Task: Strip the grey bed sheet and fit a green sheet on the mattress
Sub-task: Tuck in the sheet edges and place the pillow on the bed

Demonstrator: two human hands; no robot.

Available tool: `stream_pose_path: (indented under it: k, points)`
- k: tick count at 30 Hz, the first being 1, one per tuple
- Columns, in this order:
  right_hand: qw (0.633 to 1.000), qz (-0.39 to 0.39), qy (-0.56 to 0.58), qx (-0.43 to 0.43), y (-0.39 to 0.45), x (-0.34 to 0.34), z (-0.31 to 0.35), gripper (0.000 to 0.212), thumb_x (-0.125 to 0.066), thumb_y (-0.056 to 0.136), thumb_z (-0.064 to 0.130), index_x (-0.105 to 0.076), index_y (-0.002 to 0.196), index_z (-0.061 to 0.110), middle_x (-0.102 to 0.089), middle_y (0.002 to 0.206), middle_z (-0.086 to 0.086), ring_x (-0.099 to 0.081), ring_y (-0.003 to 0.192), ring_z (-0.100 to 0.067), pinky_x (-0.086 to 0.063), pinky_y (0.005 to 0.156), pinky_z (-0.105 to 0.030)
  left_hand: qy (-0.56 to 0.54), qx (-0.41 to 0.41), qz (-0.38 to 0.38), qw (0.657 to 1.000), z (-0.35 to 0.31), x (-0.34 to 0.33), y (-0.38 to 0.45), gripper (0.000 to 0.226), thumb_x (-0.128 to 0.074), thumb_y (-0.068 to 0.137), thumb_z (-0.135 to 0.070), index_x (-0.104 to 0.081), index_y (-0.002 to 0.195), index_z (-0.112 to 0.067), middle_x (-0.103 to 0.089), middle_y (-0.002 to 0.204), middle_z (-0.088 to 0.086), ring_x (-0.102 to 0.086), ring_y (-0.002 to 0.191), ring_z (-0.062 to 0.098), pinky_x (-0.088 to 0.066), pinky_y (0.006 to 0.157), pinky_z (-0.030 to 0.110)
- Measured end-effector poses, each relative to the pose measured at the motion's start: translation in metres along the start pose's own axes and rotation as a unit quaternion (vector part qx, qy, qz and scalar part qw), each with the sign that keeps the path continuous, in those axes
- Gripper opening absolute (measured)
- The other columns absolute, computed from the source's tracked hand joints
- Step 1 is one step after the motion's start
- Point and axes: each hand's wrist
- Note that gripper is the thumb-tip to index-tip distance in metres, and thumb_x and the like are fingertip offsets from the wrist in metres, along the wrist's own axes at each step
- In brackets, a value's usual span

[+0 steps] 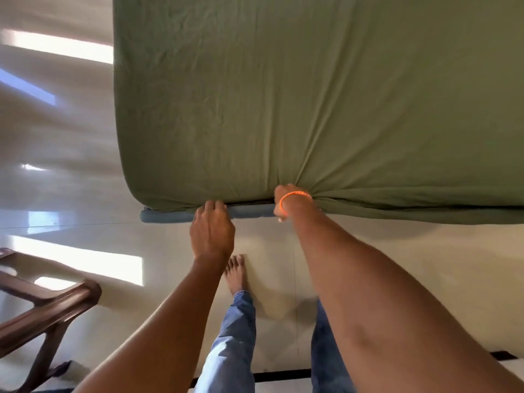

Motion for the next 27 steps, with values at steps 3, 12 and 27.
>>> stream_pose_path:
  k: [3,12,27]
  points:
    - [0.999,0.031,0.008,-0.008,0.015,0.011,-0.002,0.057,-0.087,0.078,0.02,-0.067,0.131,0.011,-0.066,0.135,-0.008,-0.065,0.121,-0.03,-0.054,0.097,-0.038,0.018,0.016,0.008,1.0,0.019,0.001,0.001,0.015,-0.053,0.1,-0.007,-0.059,0.113,-0.01,-0.06,0.11,0.011,-0.058,0.097,0.026,-0.053,0.08,0.039]
    - [0.981,-0.161,-0.065,0.085,-0.017,-0.049,-0.025,0.032,-0.053,0.094,0.006,-0.063,0.123,0.014,-0.069,0.122,-0.01,-0.065,0.116,-0.034,-0.051,0.095,-0.041,0.005,0.002,0.147,0.989,0.041,-0.001,0.025,0.043,-0.045,0.108,-0.037,-0.054,0.139,-0.009,-0.051,0.148,0.012,-0.049,0.135,0.037,-0.043,0.11,0.051]
    - [0.828,-0.376,0.407,-0.087,-0.078,-0.114,-0.112,0.055,-0.058,0.081,-0.005,-0.055,0.131,0.015,-0.053,0.134,-0.008,-0.06,0.11,-0.027,-0.053,0.089,-0.038,0.085,0.126,0.045,0.987,-0.003,-0.013,0.044,0.038,-0.044,0.105,-0.027,-0.072,0.116,-0.003,-0.071,0.121,0.023,-0.064,0.117,0.039,-0.042,0.103,0.044]
Point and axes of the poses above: each hand's wrist, its own y-axis towards the middle knuckle, its own x-axis out of the back of the hand, z = x × y
